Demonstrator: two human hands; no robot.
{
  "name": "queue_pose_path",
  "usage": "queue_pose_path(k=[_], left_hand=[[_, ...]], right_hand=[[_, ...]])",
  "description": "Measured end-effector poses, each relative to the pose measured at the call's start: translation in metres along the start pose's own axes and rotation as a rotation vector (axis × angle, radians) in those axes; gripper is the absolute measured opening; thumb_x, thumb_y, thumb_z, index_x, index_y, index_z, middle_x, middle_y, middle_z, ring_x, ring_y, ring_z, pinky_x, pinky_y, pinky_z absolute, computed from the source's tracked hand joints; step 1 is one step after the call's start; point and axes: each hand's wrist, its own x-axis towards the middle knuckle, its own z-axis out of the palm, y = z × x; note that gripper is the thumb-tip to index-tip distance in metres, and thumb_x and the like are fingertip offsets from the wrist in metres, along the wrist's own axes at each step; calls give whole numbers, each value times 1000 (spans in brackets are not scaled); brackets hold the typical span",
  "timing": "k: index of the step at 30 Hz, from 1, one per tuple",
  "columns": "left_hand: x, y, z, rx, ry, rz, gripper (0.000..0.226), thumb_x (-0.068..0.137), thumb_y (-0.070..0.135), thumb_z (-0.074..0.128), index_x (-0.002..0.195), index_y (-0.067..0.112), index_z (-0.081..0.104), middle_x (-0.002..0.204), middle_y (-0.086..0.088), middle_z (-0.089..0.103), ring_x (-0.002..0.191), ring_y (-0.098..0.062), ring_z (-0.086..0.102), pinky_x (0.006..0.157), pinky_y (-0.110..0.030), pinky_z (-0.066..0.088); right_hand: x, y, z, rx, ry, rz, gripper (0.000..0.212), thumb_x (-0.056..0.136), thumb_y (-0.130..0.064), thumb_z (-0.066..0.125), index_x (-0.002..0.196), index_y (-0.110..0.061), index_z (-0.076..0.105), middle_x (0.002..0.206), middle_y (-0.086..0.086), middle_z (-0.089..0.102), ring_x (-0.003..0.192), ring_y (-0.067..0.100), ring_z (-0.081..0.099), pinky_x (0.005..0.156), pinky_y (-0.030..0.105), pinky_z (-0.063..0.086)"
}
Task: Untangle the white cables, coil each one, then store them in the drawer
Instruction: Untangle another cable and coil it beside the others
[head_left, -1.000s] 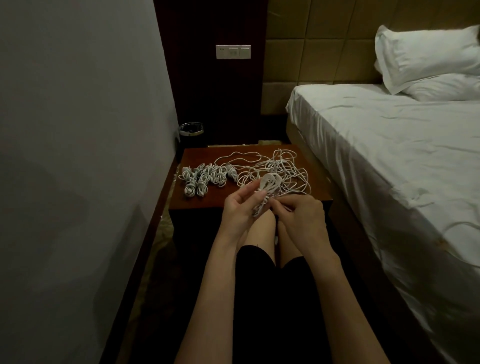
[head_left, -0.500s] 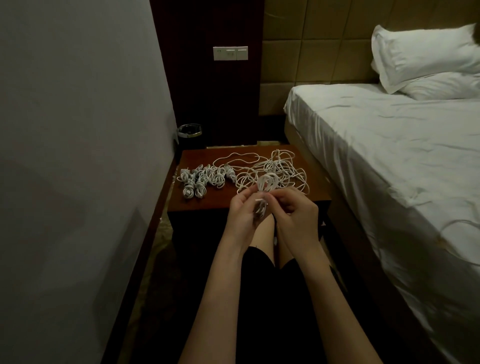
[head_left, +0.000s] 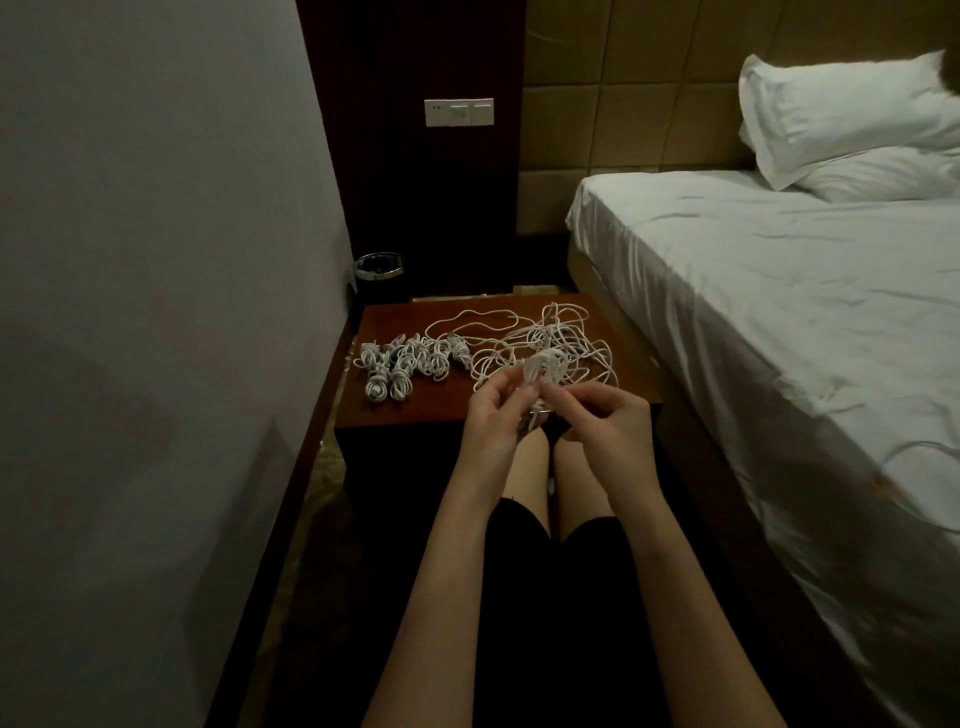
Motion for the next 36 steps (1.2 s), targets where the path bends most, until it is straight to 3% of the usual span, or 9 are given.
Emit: queue_pose_path(k=[6,11,19,23,26,29,32,36], left_hand=[[-1,1,3,90,-68,80,20,97,7,50,102,24,59,100,3,65,97,-15,63,81,-28,50],[-3,3,6,149,-99,89,19,84,28,58,103,29,58,106,-2,60,99,-17,61,82,-28,50],[-1,4,5,151,-141,122,19,96,9,53,105,25,61,102,-3,63,96,-20,61,77,-23,52],[-2,2,6,173,-170,132,23,96,3,51,105,22,61,100,-2,64,93,-17,61,78,-20,51],[-3,2,8,190,-165,141,26,97,2,50,104,24,60,101,-5,63,93,-18,60,78,-21,51],[-5,3,9,213,-155,159,26,96,2,50,102,25,59,96,1,62,88,-11,61,74,-17,51],[-7,3,11,235,-139,213,24,96,2,51,100,25,58,91,4,60,77,3,60,67,-12,47],[-9,4,14,256,-122,288,19,94,7,55,96,26,60,91,-2,59,74,0,57,65,-11,45]], right_hand=[[1,-14,-13,99,-65,196,14,82,-29,73,75,-17,73,70,-4,71,67,1,65,62,21,51],[1,-17,-17,162,-58,309,19,81,-31,73,80,-12,74,72,-3,70,70,3,65,66,24,51],[-1,-18,-12,281,-51,397,34,80,-36,72,97,-8,71,90,2,72,87,10,66,73,30,50],[0,-15,-13,363,-14,390,28,82,-26,72,108,-20,63,108,3,68,100,17,65,71,30,49],[0,-16,-14,413,-45,376,21,84,-19,69,105,-16,68,104,6,70,92,16,67,62,22,50],[1,-16,-14,426,-54,359,23,84,-19,69,106,-11,69,105,10,70,96,21,67,59,20,50],[1,-15,-11,403,-38,330,16,86,-17,67,101,-12,69,100,9,70,93,21,66,67,26,51],[2,-15,-9,385,9,270,8,88,-15,66,95,-12,65,95,8,69,87,20,66,71,29,52]])
